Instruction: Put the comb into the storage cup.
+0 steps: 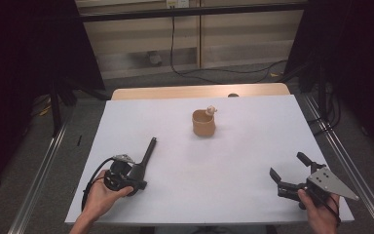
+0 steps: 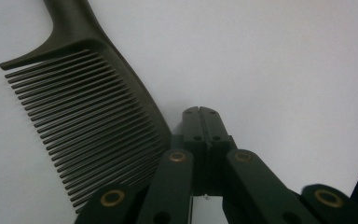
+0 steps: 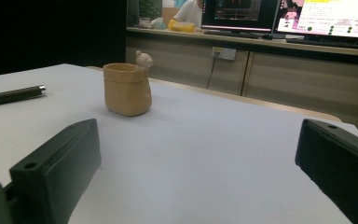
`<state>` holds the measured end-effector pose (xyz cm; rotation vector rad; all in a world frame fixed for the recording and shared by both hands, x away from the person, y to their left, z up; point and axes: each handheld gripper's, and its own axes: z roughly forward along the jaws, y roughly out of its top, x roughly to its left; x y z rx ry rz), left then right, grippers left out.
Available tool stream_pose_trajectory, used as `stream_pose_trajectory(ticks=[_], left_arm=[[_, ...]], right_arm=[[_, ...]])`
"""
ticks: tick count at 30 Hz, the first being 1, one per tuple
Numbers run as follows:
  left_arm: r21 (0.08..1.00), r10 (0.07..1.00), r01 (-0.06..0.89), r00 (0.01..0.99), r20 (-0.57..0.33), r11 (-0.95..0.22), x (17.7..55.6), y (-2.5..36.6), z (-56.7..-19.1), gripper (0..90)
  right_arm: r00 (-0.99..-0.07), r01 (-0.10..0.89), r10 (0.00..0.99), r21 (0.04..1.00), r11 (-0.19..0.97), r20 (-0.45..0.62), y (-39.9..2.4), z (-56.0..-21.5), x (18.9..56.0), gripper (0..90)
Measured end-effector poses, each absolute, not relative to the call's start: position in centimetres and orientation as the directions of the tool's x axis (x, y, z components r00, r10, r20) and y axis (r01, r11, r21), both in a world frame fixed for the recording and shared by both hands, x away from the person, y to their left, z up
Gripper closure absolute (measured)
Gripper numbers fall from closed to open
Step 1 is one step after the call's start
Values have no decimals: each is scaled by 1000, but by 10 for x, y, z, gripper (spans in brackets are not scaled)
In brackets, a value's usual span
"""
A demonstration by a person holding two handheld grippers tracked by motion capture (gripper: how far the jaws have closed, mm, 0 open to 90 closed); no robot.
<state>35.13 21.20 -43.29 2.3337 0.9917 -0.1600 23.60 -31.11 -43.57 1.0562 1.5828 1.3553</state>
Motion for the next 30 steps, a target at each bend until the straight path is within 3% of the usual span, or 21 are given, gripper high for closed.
stream_pose_trajectory(ticks=[18,30], left_arm=[[466,666,713,684,-296,-524,353,224,-430,900],[481,656,720,678,-333,-500,355,228,-429,900]], right_arm=[[-345,101,938,991,82,-43,-311,-436,236,0],[-344,102,938,991,82,-43,-310,-436,237,0]])
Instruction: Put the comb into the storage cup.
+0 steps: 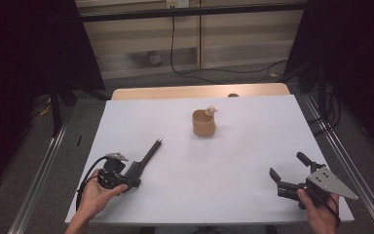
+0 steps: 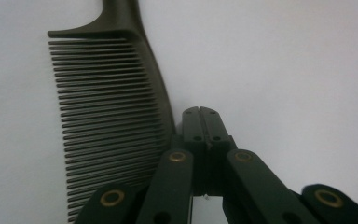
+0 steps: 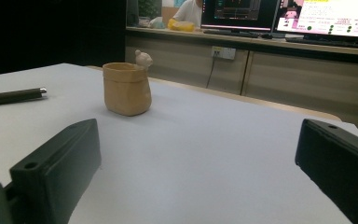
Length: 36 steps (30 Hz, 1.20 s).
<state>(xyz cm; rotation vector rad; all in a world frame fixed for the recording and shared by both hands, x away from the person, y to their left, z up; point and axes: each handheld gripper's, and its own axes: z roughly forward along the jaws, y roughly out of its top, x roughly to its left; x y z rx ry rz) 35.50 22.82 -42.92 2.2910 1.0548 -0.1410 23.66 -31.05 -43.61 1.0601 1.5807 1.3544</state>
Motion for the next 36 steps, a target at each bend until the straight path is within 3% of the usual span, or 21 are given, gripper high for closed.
stream_pose_trajectory(ticks=[4,11,14,16,18,20,28,36], left_arm=[[564,592,679,716,-369,-469,353,229,-422,900],[660,612,643,716,-337,-389,352,235,-413,897],[702,644,629,695,-318,-332,351,239,-407,779],[720,650,618,694,-310,-315,350,240,-404,756],[726,656,611,693,-298,-316,351,240,-402,660],[735,672,599,689,-271,-318,351,239,-402,651],[777,710,565,665,-231,-277,355,240,-399,238],[779,690,555,686,-231,-291,359,231,-400,49]], right_arm=[[-343,98,938,992,80,-42,-311,-436,236,0],[-347,93,937,992,79,-42,-311,-435,236,0],[-347,94,937,993,78,-41,-311,-435,236,0],[-346,95,937,992,79,-41,-311,-435,236,0],[-347,94,937,993,78,-40,-311,-435,236,0],[-347,94,937,992,78,-40,-311,-435,236,0],[-349,94,936,993,77,-40,-310,-436,236,0],[-350,94,936,993,77,-40,-310,-435,236,0]])
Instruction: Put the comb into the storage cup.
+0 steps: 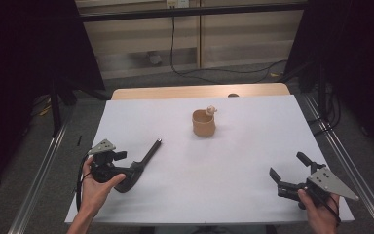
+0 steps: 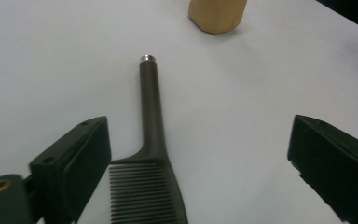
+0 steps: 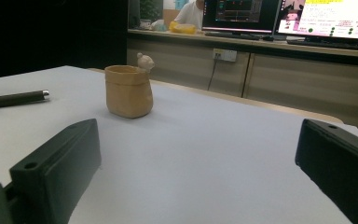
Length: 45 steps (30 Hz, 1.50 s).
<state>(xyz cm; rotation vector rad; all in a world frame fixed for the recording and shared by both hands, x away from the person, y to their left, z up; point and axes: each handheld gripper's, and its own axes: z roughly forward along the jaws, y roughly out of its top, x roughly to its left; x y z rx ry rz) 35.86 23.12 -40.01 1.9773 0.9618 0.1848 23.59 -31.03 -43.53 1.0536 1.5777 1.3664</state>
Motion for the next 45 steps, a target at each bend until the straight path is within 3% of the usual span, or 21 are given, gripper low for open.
stream_pose_trajectory(ticks=[9,17,33,45], left_arm=[[764,682,568,690,-242,-304,373,224,-401,45],[798,711,482,697,-98,-362,383,214,-411,74],[750,680,513,724,-116,-419,408,199,-398,52],[597,679,601,724,-125,-531,420,199,-407,74]], right_arm=[[-347,91,937,993,76,-40,-311,-435,236,0],[-353,94,935,992,78,-40,-311,-436,237,0],[-353,99,935,992,78,-39,-310,-436,237,0],[-360,106,932,991,79,-36,-309,-437,238,0]])
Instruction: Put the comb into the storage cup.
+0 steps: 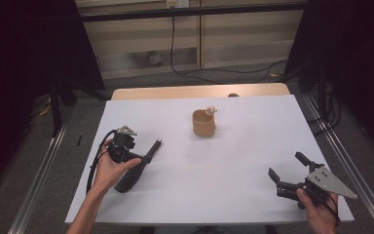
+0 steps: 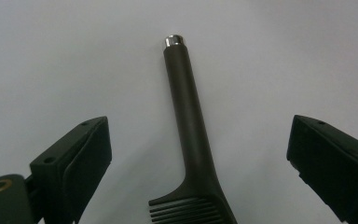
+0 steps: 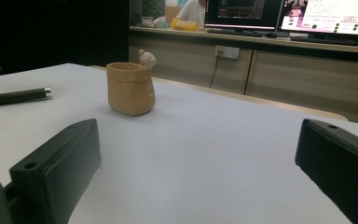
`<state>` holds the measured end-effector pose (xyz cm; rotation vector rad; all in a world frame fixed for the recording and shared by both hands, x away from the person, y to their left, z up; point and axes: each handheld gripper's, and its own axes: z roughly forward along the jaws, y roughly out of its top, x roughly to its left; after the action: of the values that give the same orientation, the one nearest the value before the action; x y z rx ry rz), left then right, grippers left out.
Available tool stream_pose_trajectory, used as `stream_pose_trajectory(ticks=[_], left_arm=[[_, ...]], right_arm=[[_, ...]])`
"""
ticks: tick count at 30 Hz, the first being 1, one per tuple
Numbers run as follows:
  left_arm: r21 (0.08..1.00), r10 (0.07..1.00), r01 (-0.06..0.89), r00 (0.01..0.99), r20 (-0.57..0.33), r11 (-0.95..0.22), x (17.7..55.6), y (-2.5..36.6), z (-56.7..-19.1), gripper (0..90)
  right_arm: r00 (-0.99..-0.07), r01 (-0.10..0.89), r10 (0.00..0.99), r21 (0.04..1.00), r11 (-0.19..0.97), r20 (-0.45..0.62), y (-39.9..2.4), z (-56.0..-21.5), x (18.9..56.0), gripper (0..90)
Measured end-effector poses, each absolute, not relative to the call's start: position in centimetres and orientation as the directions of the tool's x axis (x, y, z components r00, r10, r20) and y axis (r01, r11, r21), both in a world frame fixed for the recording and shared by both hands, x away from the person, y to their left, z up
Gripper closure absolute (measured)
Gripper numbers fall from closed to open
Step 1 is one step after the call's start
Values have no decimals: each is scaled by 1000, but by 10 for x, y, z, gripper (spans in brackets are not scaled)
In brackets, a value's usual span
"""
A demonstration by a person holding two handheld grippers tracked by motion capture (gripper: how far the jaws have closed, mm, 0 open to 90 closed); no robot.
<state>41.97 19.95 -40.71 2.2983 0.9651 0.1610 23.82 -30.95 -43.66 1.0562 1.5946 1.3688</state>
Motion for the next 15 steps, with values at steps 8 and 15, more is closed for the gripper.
stream_pose_trajectory(ticks=[8,15], left_arm=[[567,686,621,716,-128,-542,428,198,-411,153],[514,696,651,705,-137,-558,437,193,-410,164]], right_arm=[[-360,108,932,991,81,-37,-309,-437,238,0],[-359,109,933,991,80,-36,-310,-437,238,0]])
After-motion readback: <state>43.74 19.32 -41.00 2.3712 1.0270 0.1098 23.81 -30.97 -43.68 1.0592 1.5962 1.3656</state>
